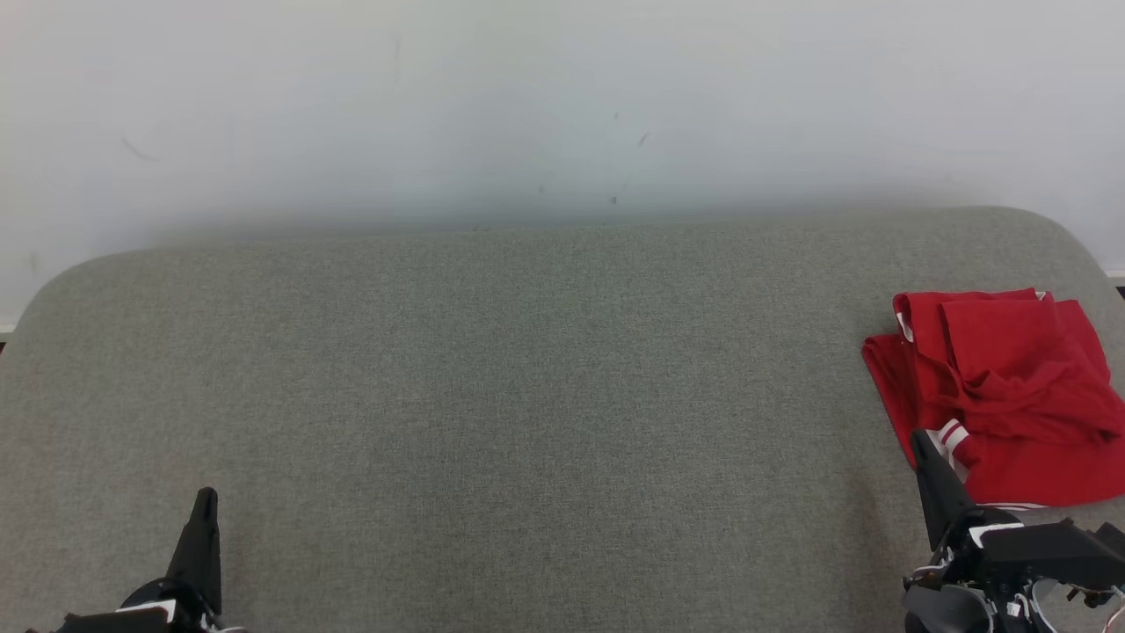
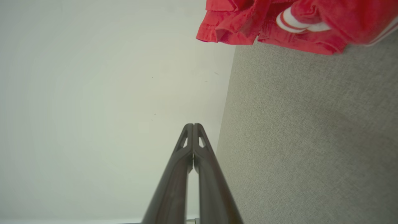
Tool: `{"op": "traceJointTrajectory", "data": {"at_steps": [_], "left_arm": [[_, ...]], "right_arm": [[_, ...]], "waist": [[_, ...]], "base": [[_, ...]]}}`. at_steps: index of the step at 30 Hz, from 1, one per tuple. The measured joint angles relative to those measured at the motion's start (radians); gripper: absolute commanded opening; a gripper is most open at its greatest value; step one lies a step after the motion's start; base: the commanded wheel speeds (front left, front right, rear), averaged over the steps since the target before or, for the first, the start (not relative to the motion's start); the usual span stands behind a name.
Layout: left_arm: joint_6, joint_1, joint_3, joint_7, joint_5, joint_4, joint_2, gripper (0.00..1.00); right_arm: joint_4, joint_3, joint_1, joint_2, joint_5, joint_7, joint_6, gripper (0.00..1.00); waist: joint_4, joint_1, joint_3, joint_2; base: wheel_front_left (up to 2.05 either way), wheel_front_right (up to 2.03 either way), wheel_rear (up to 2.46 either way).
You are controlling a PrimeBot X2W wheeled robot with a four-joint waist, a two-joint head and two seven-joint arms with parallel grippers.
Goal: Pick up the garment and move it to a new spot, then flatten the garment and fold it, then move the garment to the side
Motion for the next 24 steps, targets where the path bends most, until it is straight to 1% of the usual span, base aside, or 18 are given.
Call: {"op": "traceJointTrajectory", "data": {"at_steps": [24], "left_arm": [[0.000, 0.000, 0.000, 0.000, 0.000, 0.000, 0.000, 0.00]], "right_arm": [[0.000, 0.000, 0.000, 0.000, 0.000, 0.000, 0.000, 0.00]], "waist": [[0.000, 0.0000, 0.000, 0.0000]], "base": [[0.00, 0.00, 0.00]]}}
